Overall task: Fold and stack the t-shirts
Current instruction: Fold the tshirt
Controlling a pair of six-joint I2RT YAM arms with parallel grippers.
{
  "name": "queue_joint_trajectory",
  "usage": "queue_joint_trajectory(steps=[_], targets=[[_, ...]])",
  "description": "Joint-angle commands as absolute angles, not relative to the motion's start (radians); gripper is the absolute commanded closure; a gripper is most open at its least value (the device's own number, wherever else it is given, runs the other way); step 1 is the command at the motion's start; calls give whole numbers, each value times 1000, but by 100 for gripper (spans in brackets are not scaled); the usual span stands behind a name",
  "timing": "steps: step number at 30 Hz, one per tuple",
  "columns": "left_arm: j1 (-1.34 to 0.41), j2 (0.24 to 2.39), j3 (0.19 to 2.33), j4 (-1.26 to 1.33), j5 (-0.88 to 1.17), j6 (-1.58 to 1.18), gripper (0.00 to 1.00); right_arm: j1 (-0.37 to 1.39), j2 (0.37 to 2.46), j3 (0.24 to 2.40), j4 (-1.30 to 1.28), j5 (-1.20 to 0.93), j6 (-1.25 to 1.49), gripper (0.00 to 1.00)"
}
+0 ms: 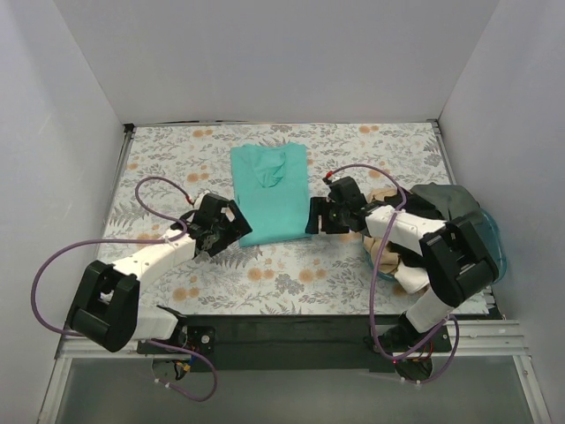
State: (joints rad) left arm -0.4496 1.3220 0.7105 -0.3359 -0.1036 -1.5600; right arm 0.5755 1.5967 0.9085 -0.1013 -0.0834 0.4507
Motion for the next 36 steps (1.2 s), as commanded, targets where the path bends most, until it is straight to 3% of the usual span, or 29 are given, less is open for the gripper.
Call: queue_joint_trajectory(steps=[1, 11, 12, 15, 20, 23, 24, 26, 30, 36], targets=[[-456, 1266, 666, -336, -101, -1604, 4, 580, 1595, 881, -9, -121, 520, 25], [-454, 1354, 621, -281, -92, -1615, 36, 589, 1681, 867, 31, -129, 543, 48], [-454, 1362, 621, -278, -87, -1615, 38, 589, 1687, 868, 31, -126, 543, 58], [-454, 1396, 627, -259, -74, -1612, 43, 589, 1709, 864, 32, -139, 546, 76], [-454, 1436, 630, -239, -61, -1605, 54, 598, 1724, 841, 35, -141, 546, 81], [-456, 1456, 627, -227, -38, -1601, 72, 597, 1724, 830, 40, -138, 551, 85], [-456, 1457, 626, -226, -38, -1601, 86, 598, 1724, 828, 38, -140, 551, 87], [-457, 1459, 621, -227, -37, -1603, 98, 601, 1721, 824, 41, -138, 551, 91], [-462, 1450, 611, -219, -37, -1595, 100, 606, 1712, 812, 46, -141, 548, 98], [-506, 1349, 539, -233, -28, -1603, 100, 643, 1640, 743, 46, -143, 532, 99]])
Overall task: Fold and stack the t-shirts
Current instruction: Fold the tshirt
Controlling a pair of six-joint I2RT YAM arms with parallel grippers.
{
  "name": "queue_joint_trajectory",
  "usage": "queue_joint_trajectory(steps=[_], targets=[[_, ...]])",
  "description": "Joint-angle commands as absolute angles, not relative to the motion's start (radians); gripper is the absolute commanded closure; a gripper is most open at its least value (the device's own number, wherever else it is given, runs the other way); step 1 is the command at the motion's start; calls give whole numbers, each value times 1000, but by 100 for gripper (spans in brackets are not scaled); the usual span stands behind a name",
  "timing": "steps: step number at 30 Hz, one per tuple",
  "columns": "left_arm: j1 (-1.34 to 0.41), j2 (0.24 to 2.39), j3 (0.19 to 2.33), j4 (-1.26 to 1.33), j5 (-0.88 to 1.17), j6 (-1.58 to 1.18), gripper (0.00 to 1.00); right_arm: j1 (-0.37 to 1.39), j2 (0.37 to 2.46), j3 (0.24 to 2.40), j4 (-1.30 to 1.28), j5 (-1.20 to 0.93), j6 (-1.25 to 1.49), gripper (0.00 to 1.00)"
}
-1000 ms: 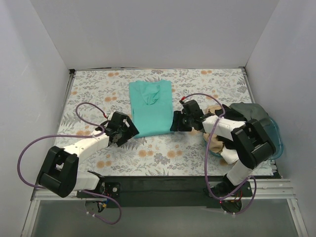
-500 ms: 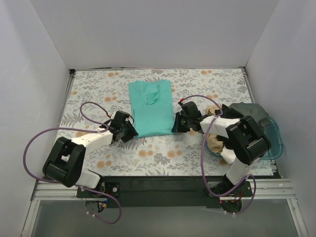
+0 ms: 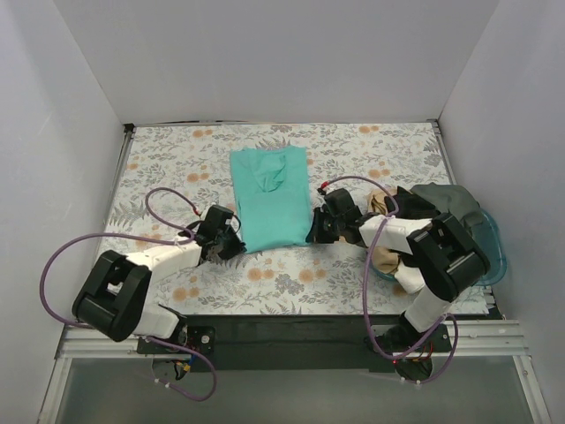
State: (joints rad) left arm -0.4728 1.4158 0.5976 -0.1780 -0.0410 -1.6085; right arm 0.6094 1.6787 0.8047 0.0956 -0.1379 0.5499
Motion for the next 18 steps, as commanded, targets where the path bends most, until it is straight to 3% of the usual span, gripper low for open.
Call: queue_joint_trajectory(steps=[1, 5, 12, 18], targets=[[-512, 1321, 523, -244, -29, -1623, 100, 662, 1622, 727, 45, -138, 532, 99], [-577, 1163, 442, -355, -35, -1678, 100, 736, 1459, 612, 38, -98, 567, 99], [-653, 685, 357, -534, 93, -1743, 100, 908, 1200, 448, -43, -9, 692, 99], [-663, 531, 428, -600, 88, -1756, 100, 980, 1043, 460, -83, 66, 712, 99]])
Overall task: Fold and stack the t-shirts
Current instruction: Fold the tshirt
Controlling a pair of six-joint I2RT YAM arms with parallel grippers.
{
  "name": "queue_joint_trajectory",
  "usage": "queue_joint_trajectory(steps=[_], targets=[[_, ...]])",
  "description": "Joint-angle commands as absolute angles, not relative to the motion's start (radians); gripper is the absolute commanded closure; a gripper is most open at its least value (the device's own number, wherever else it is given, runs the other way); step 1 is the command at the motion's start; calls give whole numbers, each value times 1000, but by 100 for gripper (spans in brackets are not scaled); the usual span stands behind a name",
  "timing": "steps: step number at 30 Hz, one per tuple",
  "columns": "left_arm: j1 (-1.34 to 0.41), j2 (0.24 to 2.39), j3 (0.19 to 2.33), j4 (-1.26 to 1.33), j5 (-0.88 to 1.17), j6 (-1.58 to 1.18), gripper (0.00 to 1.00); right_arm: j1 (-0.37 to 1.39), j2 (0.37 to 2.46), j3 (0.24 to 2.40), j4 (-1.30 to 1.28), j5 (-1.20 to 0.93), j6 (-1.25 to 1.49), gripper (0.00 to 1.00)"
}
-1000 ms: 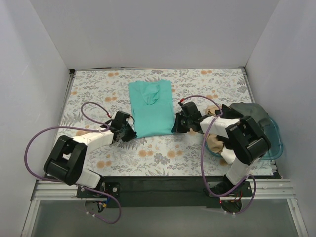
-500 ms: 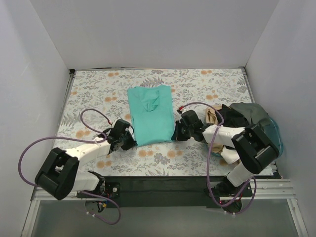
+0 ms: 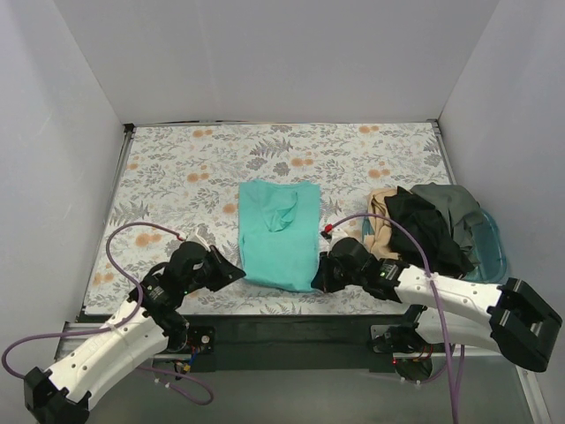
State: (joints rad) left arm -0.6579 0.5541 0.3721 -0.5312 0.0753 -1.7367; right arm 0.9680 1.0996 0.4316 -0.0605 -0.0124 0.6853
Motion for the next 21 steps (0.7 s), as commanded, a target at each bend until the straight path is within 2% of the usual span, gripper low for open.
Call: queue_joint_trajectory(steps=[1, 10, 21], targets=[[-663, 537, 440, -598, 78, -1755, 100, 980, 1017, 475, -106, 80, 704, 99], [-661, 679, 638, -536, -161, -1766, 100, 956, 1021, 705, -206, 271, 560, 99], [-654, 969, 893, -480, -382, -1721, 100, 714, 1173, 951, -206, 114, 416, 99]])
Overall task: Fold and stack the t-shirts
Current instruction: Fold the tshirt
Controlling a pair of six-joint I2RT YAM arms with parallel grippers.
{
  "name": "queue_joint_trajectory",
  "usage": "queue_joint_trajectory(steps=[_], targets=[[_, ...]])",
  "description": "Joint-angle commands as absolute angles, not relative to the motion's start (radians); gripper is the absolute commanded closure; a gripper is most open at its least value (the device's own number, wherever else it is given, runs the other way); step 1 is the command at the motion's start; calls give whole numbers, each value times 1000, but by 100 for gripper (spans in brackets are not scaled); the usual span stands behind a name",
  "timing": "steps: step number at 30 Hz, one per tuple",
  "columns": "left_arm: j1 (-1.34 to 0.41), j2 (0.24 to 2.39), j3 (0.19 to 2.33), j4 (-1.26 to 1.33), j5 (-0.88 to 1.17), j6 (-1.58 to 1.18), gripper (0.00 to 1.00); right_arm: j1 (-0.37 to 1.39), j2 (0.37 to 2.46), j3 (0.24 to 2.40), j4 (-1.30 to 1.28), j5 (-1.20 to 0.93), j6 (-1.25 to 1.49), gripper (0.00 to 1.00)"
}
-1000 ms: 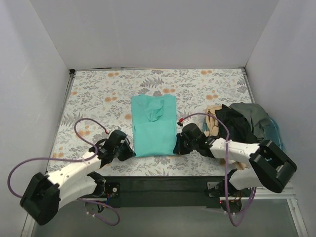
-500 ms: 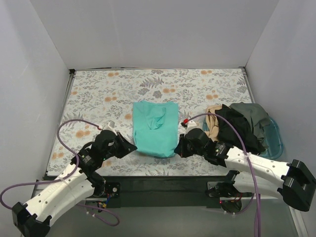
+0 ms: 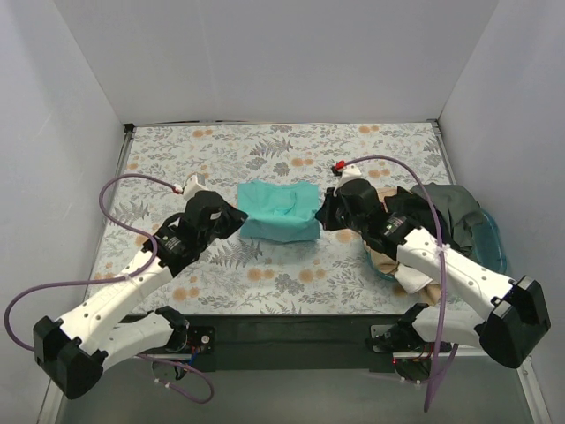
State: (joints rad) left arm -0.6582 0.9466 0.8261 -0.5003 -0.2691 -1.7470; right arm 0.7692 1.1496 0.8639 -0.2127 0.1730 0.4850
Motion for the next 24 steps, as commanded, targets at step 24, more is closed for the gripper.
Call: queue_joint_trajectory(steps=[24], targets=[[-331, 1552, 1209, -255, -189, -1522, 100, 416, 1713, 1361, -192, -276, 354, 99]])
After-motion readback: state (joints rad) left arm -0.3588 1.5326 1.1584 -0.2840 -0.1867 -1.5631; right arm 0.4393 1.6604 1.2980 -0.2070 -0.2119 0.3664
